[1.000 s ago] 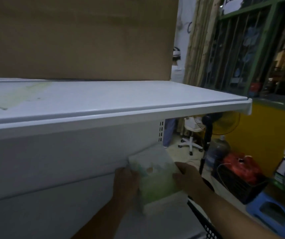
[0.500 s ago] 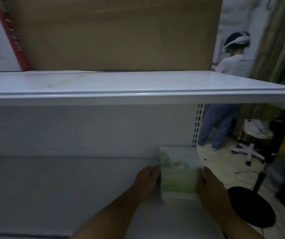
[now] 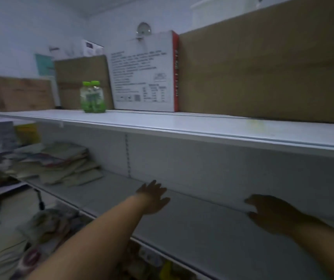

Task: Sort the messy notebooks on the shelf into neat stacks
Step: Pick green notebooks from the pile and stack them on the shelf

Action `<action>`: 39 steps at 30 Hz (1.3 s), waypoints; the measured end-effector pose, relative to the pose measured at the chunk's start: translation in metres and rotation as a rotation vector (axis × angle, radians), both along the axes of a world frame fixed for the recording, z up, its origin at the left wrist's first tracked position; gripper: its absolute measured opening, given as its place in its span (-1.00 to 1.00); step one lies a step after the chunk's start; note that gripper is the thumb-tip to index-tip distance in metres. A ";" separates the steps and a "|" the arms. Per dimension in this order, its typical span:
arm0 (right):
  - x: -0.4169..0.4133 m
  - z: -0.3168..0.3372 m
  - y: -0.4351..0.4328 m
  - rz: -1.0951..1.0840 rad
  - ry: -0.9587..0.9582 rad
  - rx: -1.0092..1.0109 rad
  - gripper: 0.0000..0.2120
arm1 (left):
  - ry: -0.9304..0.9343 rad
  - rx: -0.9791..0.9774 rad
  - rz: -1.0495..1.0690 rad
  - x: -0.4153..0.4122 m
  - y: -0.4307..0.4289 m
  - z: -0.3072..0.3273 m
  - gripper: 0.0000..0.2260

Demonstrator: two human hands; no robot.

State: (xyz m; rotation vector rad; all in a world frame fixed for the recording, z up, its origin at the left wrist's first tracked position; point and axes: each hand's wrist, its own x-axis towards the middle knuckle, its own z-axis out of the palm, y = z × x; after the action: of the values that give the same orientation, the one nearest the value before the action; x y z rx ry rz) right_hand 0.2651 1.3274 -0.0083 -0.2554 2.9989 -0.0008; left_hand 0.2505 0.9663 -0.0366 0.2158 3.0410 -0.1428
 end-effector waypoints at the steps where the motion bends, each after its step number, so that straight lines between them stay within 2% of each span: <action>1: 0.000 -0.015 -0.061 0.157 0.023 0.012 -0.48 | 0.057 -0.008 0.007 0.003 -0.031 0.007 -0.46; 3: -0.007 -0.017 -0.173 0.192 0.153 -0.044 -0.46 | 0.151 -0.007 0.109 0.019 -0.095 0.019 -0.46; 9: 0.012 -0.068 -0.417 0.495 0.032 -0.032 -0.44 | 0.093 0.003 0.318 0.087 -0.270 0.018 -0.46; 12: 0.021 -0.067 -0.497 0.663 0.008 -0.050 -0.42 | 0.093 -0.006 0.418 0.115 -0.342 0.015 -0.43; 15: 0.009 -0.066 -0.549 0.731 0.086 -0.059 -0.42 | 0.123 0.033 0.511 0.126 -0.396 0.012 -0.44; 21: -0.045 -0.067 -0.639 0.748 0.037 0.043 -0.38 | 0.165 0.152 0.526 0.103 -0.462 -0.008 -0.46; 25: -0.094 -0.049 -0.712 0.800 0.078 -0.020 -0.46 | 0.102 0.097 0.534 0.078 -0.523 -0.016 -0.45; 28: -0.126 -0.039 -0.764 0.863 0.102 -0.047 -0.49 | 0.055 -0.016 0.686 0.060 -0.583 -0.002 -0.44; 31: -0.160 -0.026 -0.810 0.903 0.118 -0.090 -0.52 | 0.106 0.018 0.774 0.042 -0.630 0.011 -0.45; 33: -0.186 -0.018 -0.834 0.889 0.132 -0.158 -0.57 | 0.143 0.048 0.753 0.032 -0.651 0.010 -0.46; 35: -0.210 -0.018 -0.852 0.849 0.144 -0.193 -0.56 | 0.079 -0.021 0.679 0.025 -0.665 0.001 -0.45; 39: -0.256 -0.019 -0.886 0.786 0.188 -0.126 -0.49 | -0.007 -0.093 0.584 0.001 -0.707 -0.008 -0.45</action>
State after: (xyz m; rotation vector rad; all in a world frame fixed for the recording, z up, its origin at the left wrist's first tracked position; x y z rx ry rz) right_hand 0.0095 0.4416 -0.0274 -1.4849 2.8479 -0.0913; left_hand 0.2510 0.2593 -0.0449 -0.6668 2.9321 -0.2331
